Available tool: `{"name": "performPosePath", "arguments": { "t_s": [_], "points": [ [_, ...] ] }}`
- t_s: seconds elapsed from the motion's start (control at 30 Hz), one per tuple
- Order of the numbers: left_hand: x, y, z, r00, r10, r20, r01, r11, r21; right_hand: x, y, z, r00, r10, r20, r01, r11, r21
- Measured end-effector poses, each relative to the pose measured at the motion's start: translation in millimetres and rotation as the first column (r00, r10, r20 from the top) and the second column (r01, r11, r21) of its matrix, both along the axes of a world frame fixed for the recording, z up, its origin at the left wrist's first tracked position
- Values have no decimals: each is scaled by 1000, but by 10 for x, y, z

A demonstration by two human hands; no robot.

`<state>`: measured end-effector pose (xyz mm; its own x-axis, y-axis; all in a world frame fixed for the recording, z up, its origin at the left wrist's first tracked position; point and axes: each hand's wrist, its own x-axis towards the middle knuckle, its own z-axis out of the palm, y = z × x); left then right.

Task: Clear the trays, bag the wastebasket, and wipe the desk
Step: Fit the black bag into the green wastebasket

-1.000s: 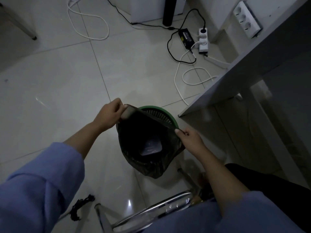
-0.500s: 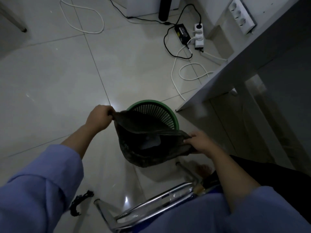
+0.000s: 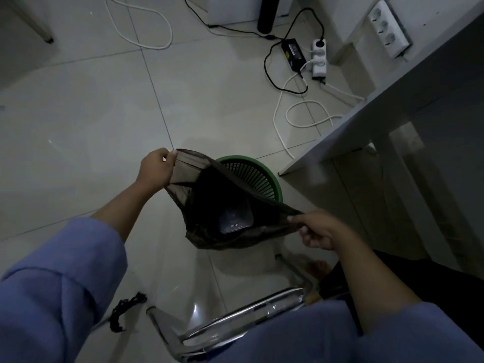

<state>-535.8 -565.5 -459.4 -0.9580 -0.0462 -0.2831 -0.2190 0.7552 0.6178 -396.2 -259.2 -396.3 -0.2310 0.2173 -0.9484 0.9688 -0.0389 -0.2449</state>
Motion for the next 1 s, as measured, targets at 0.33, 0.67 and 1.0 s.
{"name": "performPosePath", "arguments": {
  "t_s": [0.33,0.67,1.0],
  "points": [
    [442,-83,-130,950,61,306,-179,909,376,73,-188,5,981,194,10,-194,979,57],
    [809,-272,-141,791,292,538,-457,866,202,-65,-217,21,998,-21,-61,-3,930,-368],
    [632,-501,153,683,382,622,-610,767,200,-124,106,-52,995,-36,-92,34,999,-30]
  ]
}}
